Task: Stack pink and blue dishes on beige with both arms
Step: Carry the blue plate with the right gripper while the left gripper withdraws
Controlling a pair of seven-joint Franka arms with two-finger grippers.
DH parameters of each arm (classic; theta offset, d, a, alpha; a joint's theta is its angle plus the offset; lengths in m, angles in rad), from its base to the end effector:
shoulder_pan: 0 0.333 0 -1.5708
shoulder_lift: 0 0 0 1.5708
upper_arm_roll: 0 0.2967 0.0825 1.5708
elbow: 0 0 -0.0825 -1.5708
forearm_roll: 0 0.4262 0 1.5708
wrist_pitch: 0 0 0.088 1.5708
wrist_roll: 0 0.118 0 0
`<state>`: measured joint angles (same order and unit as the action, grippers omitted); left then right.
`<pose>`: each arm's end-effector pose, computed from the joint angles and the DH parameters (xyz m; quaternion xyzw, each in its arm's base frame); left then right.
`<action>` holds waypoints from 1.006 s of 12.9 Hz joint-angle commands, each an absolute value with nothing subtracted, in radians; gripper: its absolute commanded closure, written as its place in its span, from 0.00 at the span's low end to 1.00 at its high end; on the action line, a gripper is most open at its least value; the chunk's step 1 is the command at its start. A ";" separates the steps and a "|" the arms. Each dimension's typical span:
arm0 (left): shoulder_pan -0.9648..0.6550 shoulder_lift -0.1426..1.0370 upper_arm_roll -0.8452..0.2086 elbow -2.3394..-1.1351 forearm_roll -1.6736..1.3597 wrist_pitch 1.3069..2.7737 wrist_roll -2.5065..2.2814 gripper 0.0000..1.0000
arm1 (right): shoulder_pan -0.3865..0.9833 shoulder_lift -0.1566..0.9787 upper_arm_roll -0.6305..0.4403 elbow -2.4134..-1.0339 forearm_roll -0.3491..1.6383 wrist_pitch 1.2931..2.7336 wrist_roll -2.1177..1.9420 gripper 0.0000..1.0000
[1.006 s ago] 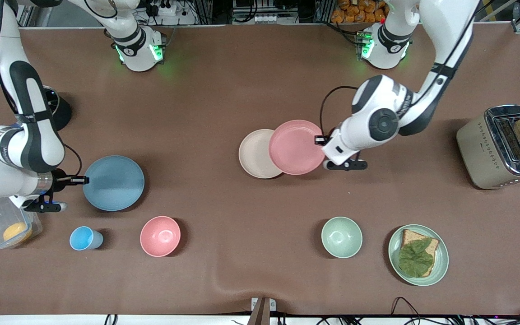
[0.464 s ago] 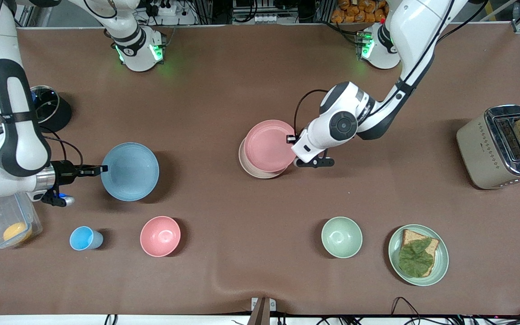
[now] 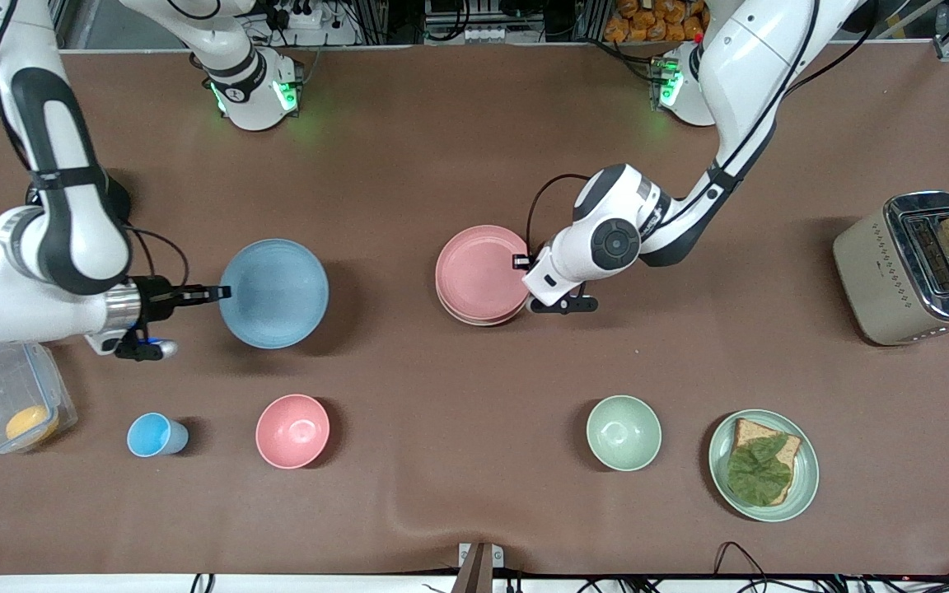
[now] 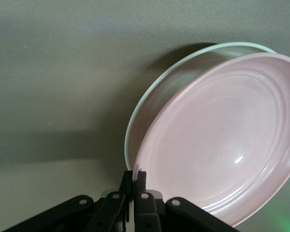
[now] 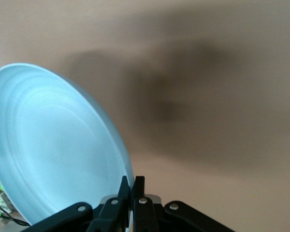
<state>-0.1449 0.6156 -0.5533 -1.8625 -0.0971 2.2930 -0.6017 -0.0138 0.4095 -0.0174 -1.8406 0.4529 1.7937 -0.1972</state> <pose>0.4964 -0.4168 0.1669 0.9803 0.0201 -0.1562 0.1196 0.6112 0.0230 0.2313 -0.9548 0.0189 0.1962 0.2224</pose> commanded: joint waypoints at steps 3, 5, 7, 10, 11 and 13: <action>-0.166 0.646 -0.535 -1.829 -0.100 2.306 -0.618 1.00 | 0.072 0.296 -0.020 -1.992 0.512 1.870 -0.129 1.00; -0.166 0.656 -0.535 -1.813 -0.100 2.306 -0.618 1.00 | 0.097 0.249 -0.020 -2.058 0.567 1.894 -0.127 1.00; -0.166 0.675 -0.535 -1.790 -0.100 2.306 -0.623 0.37 | 0.112 0.226 -0.018 -2.101 0.577 1.920 -0.127 1.00; -0.149 0.634 -0.535 -1.778 -0.084 2.290 -0.638 0.00 | 0.182 0.213 -0.020 -2.128 0.614 1.977 -0.062 1.00; -0.137 0.602 -0.534 -1.778 -0.083 2.267 -0.640 0.00 | 0.213 0.210 -0.018 -2.134 0.614 2.002 -0.020 1.00; -0.065 0.504 -0.535 -1.772 -0.072 2.177 -0.635 0.00 | 0.294 0.206 -0.018 -2.157 0.664 2.069 0.066 1.00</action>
